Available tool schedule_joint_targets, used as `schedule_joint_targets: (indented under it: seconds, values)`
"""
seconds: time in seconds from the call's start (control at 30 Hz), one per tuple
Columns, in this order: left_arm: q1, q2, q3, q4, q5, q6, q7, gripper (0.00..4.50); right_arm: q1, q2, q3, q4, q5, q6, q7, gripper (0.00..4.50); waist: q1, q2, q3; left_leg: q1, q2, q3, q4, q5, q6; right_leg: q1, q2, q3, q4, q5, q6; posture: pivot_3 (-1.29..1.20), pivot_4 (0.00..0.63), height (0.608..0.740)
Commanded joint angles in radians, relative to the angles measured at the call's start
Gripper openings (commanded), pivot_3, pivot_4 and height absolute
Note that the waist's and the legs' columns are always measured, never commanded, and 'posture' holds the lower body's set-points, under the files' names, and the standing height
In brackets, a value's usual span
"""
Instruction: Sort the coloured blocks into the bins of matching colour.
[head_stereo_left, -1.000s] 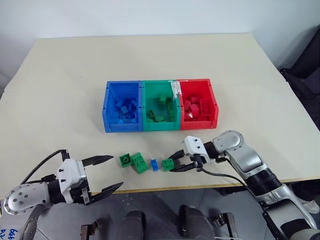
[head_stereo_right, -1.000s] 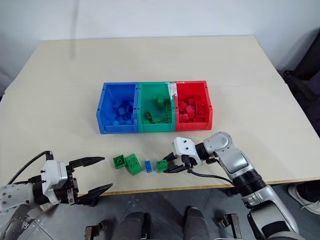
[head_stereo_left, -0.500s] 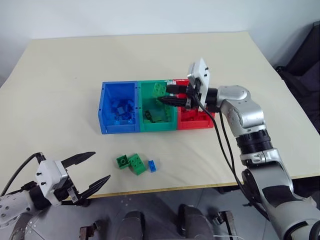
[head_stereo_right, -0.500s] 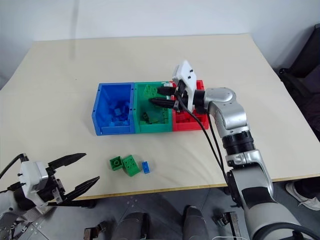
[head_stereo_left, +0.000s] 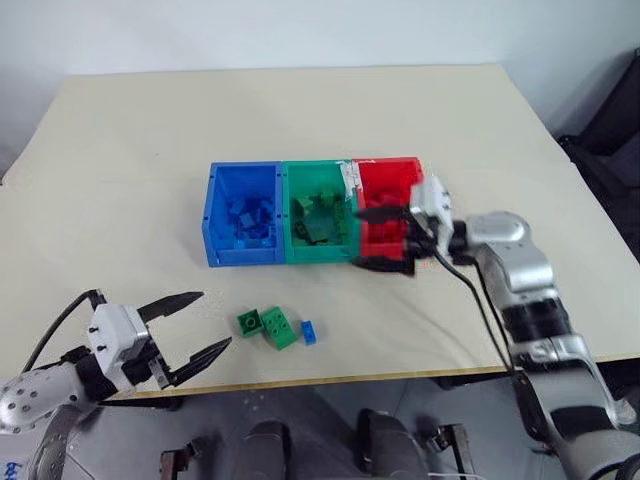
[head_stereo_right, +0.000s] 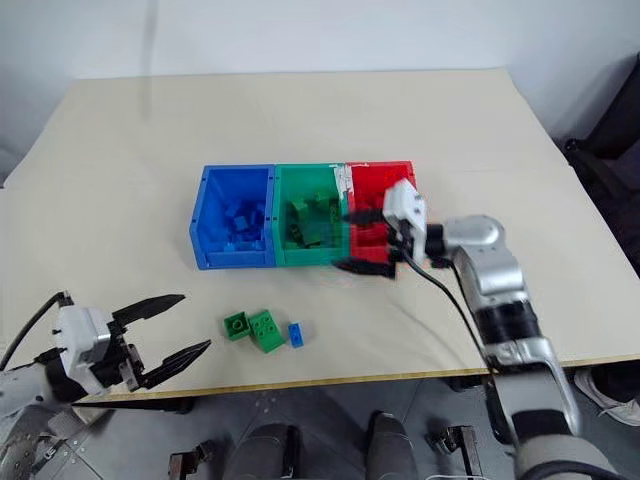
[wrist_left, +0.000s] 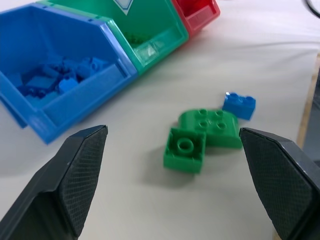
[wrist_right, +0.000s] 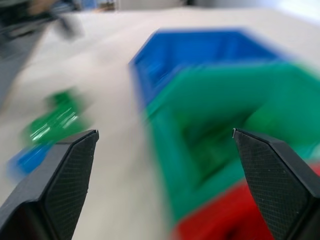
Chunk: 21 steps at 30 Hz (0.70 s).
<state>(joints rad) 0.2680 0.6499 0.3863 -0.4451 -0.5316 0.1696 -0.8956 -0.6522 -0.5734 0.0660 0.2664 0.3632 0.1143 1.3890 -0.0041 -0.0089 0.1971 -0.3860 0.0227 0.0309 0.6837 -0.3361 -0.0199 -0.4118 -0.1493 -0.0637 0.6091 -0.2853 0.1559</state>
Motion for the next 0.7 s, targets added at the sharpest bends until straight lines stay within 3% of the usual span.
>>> schedule_joint_targets:
  seconds: [0.03, 0.2, 0.3, 0.5, 0.7]
  values:
    - [-0.079, 0.015, -0.072, 0.014, 0.013, -0.007, -0.023, 4.5, 0.074, -0.094, -0.063, -0.026, 0.002, -0.12, 0.075, 4.47, 0.001, 0.0, 0.0, 0.001, 0.0, 0.0, 0.0, 0.0, 0.0, 0.0, 0.0, 0.0, 0.0, 0.0, 0.0, 0.0, 0.15, 0.74]
    - [-0.217, 0.006, -0.189, 0.059, 0.058, -0.03, -0.049, 4.5, 0.163, -0.211, -0.116, 0.057, -0.008, -0.198, 0.114, 4.47, 0.002, 0.0, 0.0, 0.001, 0.0, 0.002, 0.0, 0.0, 0.0, 0.001, 0.0, 0.0, 0.0, 0.0, 0.001, 0.0, 0.15, 0.74]
    - [-0.26, 0.003, -0.227, 0.079, 0.078, -0.045, -0.058, 4.5, 0.189, -0.216, -0.097, 0.042, -0.01, -0.223, 0.126, 4.47, -0.003, 0.0, 0.0, 0.002, 0.002, 0.003, 0.0, 0.0, -0.001, 0.0, 0.001, 0.0, 0.0, 0.0, 0.001, 0.0, 0.15, 0.74]
    - [-0.224, 0.054, -0.221, 0.079, 0.11, -0.061, -0.091, 4.5, 0.177, -0.164, -0.059, -0.048, 0.024, -0.177, 0.121, 4.47, -0.019, 0.0, 0.0, 0.004, 0.003, 0.005, 0.0, 0.001, -0.001, 0.001, 0.001, 0.001, 0.0, 0.0, 0.0, 0.0, 0.15, 0.74]
    - [-0.174, 0.162, -0.275, -0.084, 0.14, 0.056, -0.08, 4.5, 0.268, -0.217, -0.104, -0.198, 0.098, -0.166, 0.155, 4.47, -0.001, 0.0, 0.0, 0.003, 0.003, 0.005, 0.0, 0.0, -0.001, 0.001, 0.001, 0.001, 0.0, 0.0, 0.0, 0.0, 0.15, 0.74]
